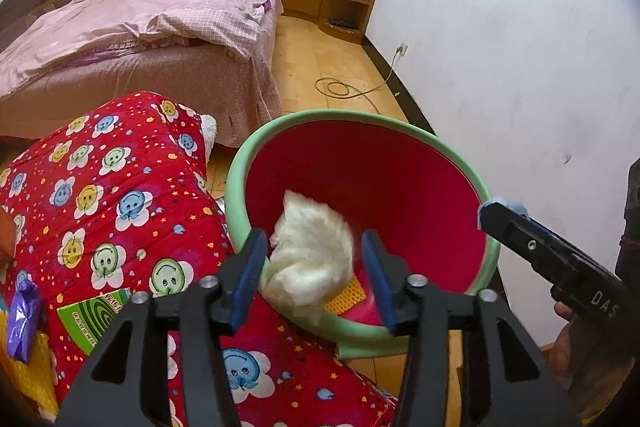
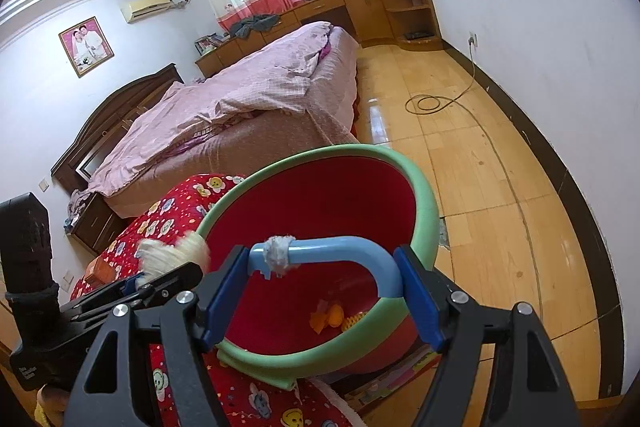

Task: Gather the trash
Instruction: 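Carry the tissue and blue pipe over the red bucket and release both, then move both tools back over the bedspread toward the yellow box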

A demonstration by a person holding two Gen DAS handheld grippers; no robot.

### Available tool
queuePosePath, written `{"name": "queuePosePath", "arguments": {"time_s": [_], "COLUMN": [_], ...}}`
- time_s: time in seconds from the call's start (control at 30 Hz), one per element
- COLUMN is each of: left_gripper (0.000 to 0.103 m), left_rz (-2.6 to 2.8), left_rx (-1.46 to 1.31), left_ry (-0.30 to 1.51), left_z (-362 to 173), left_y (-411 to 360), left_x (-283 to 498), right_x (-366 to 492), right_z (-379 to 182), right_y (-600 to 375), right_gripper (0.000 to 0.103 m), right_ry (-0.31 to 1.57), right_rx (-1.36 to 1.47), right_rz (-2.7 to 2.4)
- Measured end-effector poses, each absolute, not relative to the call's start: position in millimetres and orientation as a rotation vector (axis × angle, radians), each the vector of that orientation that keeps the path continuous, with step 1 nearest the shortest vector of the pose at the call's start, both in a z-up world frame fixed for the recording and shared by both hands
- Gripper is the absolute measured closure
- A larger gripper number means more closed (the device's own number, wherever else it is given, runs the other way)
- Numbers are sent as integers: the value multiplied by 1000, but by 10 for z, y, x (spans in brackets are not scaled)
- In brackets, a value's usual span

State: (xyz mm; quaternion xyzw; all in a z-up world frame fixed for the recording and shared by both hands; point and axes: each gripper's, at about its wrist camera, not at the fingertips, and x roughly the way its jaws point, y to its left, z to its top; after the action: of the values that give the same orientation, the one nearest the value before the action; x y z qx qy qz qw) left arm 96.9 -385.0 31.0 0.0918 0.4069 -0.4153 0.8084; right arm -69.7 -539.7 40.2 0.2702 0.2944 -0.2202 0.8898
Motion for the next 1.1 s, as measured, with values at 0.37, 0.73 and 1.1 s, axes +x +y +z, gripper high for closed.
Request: {"name": "queuePosePath", "arguments": {"time_s": [0.37, 0.73, 1.1], "left_gripper": [51, 51, 51], "left_rz": [-858, -803, -710], "left_rx": [166, 102, 54], "left_ry": [883, 881, 865], "left_z": [302, 420, 601], "left_y": [-3718, -3385, -2797], "left_x": [983, 981, 921], "right_x": [-630, -626, -695], "right_z": [344, 450, 604], "right_y": [-5443, -5332, -5018], "right_gripper": [28, 28, 27], "right_ry": [617, 609, 596], "right_rx": [553, 538, 533], "right_rz": [-452, -423, -383]}}
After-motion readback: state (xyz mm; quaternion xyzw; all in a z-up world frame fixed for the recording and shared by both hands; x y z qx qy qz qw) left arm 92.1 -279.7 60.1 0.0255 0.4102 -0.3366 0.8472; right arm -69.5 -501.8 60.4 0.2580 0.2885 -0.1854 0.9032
